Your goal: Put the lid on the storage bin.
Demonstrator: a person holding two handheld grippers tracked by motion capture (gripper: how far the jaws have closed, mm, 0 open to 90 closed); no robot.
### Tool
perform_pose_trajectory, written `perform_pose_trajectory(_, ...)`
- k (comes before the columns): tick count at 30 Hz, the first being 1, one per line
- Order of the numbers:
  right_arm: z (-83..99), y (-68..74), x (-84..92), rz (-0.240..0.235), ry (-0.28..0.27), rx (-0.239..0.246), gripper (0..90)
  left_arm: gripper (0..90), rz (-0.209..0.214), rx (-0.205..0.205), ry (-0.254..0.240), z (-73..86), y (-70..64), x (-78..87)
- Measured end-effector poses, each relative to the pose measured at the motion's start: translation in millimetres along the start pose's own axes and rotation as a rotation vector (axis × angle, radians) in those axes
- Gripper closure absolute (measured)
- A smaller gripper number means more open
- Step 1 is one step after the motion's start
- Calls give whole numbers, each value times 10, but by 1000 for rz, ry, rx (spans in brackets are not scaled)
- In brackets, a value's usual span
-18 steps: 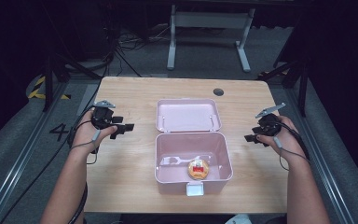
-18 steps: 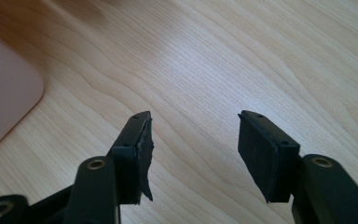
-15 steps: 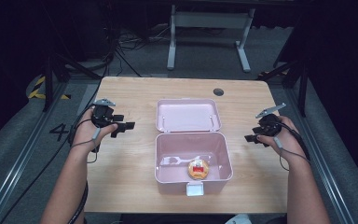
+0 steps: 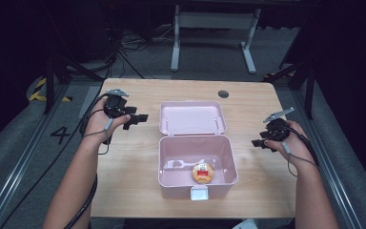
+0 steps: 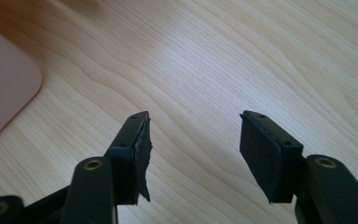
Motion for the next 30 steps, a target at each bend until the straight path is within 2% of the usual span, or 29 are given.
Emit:
perform_pose_trajectory(4, 25, -6, -9, 3, 11, 2, 431, 326, 22, 1, -19, -117, -33, -82)
perform_pose_trajectory(10, 10, 14, -10, 1, 6, 9, 427, 326, 25, 7, -19, -207, -42, -230)
perform_pose_trajectory(19, 13, 27, -32, -1, 14, 15, 419, 316, 40, 14, -15, -245, -59, -465)
perform_pose_trajectory(24, 9, 35, -40, 4, 18, 20, 415, 314, 45, 51, -25, -275, -25, -596)
perform_pose_trajectory(26, 4, 41, -39, 3, 16, 21, 414, 314, 41, 49, -19, -284, -9, -654)
perform_pose_trajectory(30, 7, 38, -43, 3, 18, 22, 412, 314, 50, 72, -4, -279, -18, -756)
Point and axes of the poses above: each handheld gripper's, and its own axes: x roughly backward along the jaws, z roughly out of its underside, y roughly to its left, the point moved 8 cm from there along -x, roughly forward along the jaws, and after that the axes turned 6 degrees about -y, right-handed, at the moved point
